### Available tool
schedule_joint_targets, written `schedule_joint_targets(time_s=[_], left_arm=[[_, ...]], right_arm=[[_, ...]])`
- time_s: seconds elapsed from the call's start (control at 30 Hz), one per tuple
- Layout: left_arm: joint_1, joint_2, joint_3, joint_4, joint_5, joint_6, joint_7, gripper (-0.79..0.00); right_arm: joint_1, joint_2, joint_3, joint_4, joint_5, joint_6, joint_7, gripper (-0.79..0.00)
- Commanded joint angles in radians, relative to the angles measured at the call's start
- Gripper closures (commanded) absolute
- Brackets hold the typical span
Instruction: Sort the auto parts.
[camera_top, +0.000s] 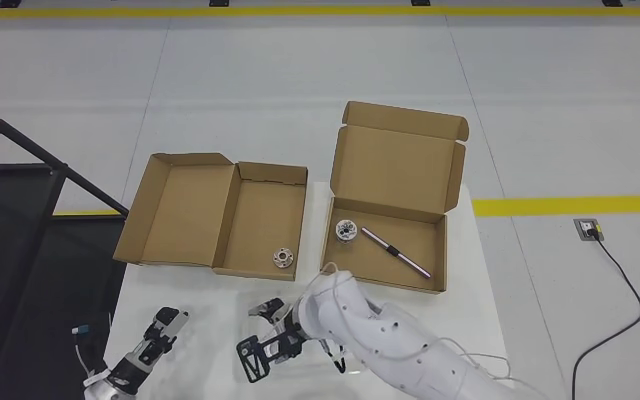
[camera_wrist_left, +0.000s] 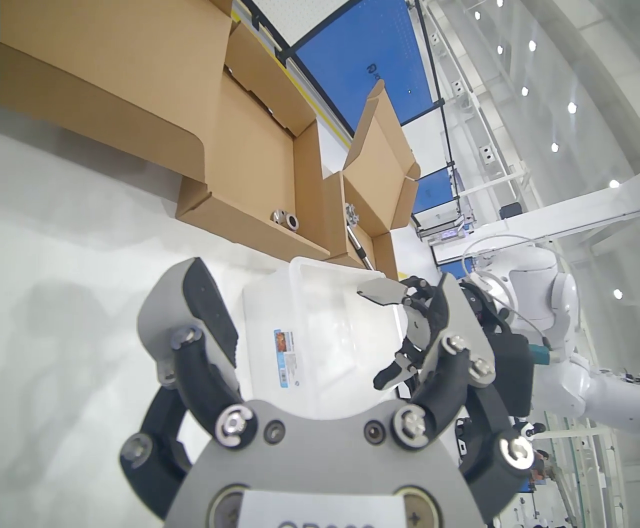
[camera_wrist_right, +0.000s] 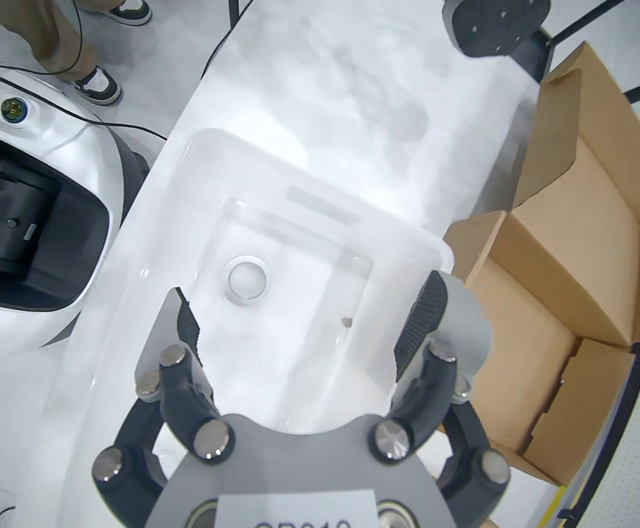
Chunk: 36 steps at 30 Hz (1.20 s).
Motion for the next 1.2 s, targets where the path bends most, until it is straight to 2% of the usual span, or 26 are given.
schedule_joint_targets(time_s=[0.0, 0.2, 0.4, 0.77, 1.0, 1.1, 1.13, 1.17], left_arm=[[0.0, 0.0, 0.0, 0.0, 0.0, 0.0, 0.0, -0.785], [0.0, 0.0, 0.0, 0.0, 0.0, 0.0, 0.0, -0.785], [0.0, -0.001, 0.007, -0.007, 0.011, 0.012, 0.008, -0.785], [-0.003, -0.001, 0.014, -0.002, 0.023, 0.006, 0.011, -0.785], [-0.002, -0.001, 0.013, -0.003, 0.024, 0.002, 0.015, -0.785], [-0.001, -0.001, 0.013, -0.003, 0.024, 0.0, 0.016, -0.785], [0.0, -0.001, 0.013, -0.003, 0.024, 0.0, 0.016, -0.785], [0.0, -0.001, 0.013, -0.003, 0.024, 0.0, 0.016, -0.785]], right_arm=[[-0.001, 0.0, 0.001, -0.001, -0.058, 0.0, -0.065, -0.785], [-0.006, 0.0, -0.004, -0.007, -0.063, 0.0, -0.07, -0.785], [0.03, -0.022, -0.095, 0.079, -0.062, 0.0, -0.064, -0.785], [0.145, -0.161, -0.248, 0.331, 0.116, 0.0, 0.086, -0.785], [0.174, -0.243, -0.31, 0.451, 0.138, 0.0, 0.133, -0.767], [0.176, -0.27, -0.324, 0.489, 0.119, 0.013, 0.139, -0.69], [0.174, -0.278, -0.329, 0.499, 0.111, 0.021, 0.143, -0.563], [0.172, -0.285, -0.333, 0.508, 0.104, 0.03, 0.145, -0.489]])
